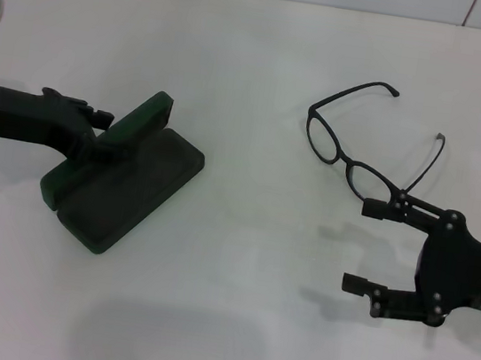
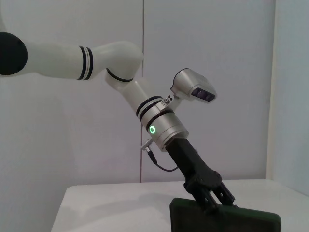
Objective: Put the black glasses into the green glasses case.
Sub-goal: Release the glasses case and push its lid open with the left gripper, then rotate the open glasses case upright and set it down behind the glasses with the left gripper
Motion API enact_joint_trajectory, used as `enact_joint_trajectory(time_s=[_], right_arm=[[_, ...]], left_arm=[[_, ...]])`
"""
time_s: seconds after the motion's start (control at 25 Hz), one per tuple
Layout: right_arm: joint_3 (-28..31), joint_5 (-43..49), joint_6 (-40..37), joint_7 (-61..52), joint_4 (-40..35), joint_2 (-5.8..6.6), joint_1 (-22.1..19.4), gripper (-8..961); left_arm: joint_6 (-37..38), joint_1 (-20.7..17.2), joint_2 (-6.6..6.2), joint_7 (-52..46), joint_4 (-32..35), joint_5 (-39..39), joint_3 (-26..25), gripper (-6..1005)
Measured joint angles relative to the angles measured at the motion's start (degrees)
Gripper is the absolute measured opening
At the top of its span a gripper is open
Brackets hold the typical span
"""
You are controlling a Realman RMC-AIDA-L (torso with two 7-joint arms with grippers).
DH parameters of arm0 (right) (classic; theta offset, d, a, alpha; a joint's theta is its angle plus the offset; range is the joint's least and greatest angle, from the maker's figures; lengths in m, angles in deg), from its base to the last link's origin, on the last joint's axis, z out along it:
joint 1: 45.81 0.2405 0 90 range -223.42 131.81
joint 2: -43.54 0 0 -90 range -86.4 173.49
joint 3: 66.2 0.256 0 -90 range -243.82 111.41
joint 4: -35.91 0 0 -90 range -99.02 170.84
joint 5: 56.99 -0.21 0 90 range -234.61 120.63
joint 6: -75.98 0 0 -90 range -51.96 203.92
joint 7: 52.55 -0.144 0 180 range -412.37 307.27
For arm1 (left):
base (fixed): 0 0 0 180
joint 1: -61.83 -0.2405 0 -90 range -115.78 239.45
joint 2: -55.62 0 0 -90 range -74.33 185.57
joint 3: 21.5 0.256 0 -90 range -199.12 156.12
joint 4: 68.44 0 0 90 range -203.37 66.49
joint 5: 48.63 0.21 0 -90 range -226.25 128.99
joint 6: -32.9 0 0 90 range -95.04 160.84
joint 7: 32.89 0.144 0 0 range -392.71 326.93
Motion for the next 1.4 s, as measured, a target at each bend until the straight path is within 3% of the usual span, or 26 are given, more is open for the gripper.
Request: enact_joint_trajectory(time_s=[0.08, 0.2, 0.4, 0.6, 0.76, 0.8, 1.08, 1.4], right_arm=[[0.0, 0.4, 0.0, 0.1, -0.1, -0.03, -0.1, 861], [0.1, 1.1, 0.0, 0.6, -0.1, -0.21, -0.2, 860], [0.0, 1.2, 0.0, 1.4, -0.1, -0.36, -0.3, 859], [0.0, 1.3, -0.1, 1.4, -0.1, -0.41, -0.9, 857], [0.0, 1.3, -0.3, 2.2, 0.0, -0.75, -1.7, 856], [0.0, 1.3, -0.3, 2.6, 0.0, -0.85, -1.9, 856], [0.0, 1.3, -0.5, 3.9, 0.4, -1.62, -3.4, 854], [-0.1, 3.1, -1.2, 5.1, 0.4, -2.29, -5.4, 852]], left_arm=[[0.1, 0.0, -0.05, -0.2, 0.0, -0.2, 0.0, 807], [0.1, -0.1, -0.05, -0.4, 0.0, -0.2, 0.0, 601], [0.2, 0.0, -0.03, -0.3, 0.1, 0.2, 0.3, 361], [0.2, 0.7, -0.03, 0.9, 1.9, -0.6, 1.4, 240], [0.3, 2.0, -0.26, 4.3, 5.1, -2.1, 8.0, 224], [0.3, 3.5, -0.27, 6.3, 5.6, -2.3, 11.4, 220], [0.3, 9.5, -0.29, 9.9, 4.9, -2.5, 22.1, 197], [-1.1, 14.9, 0.18, 12.0, 2.1, -3.1, 30.8, 197]])
